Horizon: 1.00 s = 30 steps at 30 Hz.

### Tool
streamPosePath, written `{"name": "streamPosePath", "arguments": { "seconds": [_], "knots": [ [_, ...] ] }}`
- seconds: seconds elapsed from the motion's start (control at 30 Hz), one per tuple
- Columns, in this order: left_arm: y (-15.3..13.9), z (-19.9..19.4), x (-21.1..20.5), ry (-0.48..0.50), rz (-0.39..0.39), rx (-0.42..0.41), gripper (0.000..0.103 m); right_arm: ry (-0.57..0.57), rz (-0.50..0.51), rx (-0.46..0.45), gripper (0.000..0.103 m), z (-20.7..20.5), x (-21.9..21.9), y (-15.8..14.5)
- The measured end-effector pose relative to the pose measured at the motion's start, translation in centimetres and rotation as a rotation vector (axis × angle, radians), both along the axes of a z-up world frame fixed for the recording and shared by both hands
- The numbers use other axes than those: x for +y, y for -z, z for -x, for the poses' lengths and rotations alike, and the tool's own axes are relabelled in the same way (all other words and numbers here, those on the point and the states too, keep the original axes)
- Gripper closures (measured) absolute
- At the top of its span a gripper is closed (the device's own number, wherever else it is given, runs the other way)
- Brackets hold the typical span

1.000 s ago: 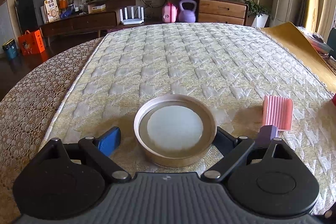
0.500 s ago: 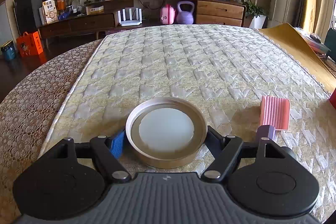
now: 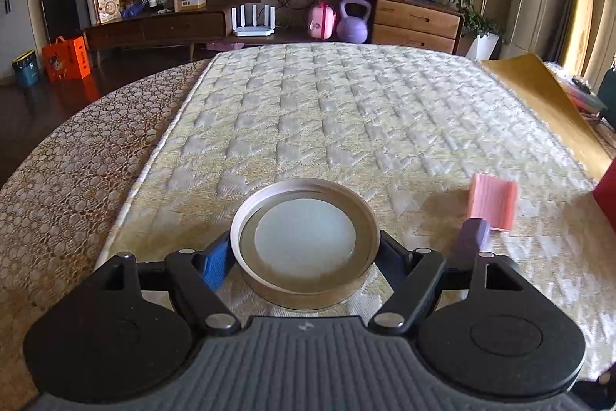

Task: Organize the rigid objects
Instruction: 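Lift the lid with the left gripper while the right grasps the silver nail clipper, then carry the lid with the left gripper while the right carries the clipper to the red box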

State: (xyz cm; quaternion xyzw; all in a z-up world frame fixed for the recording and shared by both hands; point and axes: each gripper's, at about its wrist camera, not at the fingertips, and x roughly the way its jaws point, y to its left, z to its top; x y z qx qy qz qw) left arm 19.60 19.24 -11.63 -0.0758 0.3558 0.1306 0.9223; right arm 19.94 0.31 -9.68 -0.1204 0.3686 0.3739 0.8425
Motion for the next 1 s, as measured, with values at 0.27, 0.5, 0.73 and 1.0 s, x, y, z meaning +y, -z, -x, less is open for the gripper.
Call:
{"name": "streamPosePath", "arguments": {
  "seconds": [0.27, 0.5, 0.73, 1.0],
  "knots": [
    [-2.8, 2.0, -1.8, 0.024, -0.006, -0.004, 0.026, 0.078, -0.072, -0.009, 0.092, 0.2, -2.9, -2.3],
    [-5.2, 3.5, -4.1, 0.071, 0.007, -0.027, 0.026, 0.141, -0.119, -0.034, 0.092, 0.2, -5.8, -4.2],
    [-7.6, 4.1, -7.3, 0.144, 0.008, -0.046, 0.026, 0.192, -0.155, -0.066, 0.092, 0.6, -8.6, -6.0],
    [-9.8, 3.8, -11.8, 0.248, 0.006, -0.074, 0.026, 0.263, -0.182, -0.099, 0.092, 0.7, -12.4, -7.7]
  ]
}}
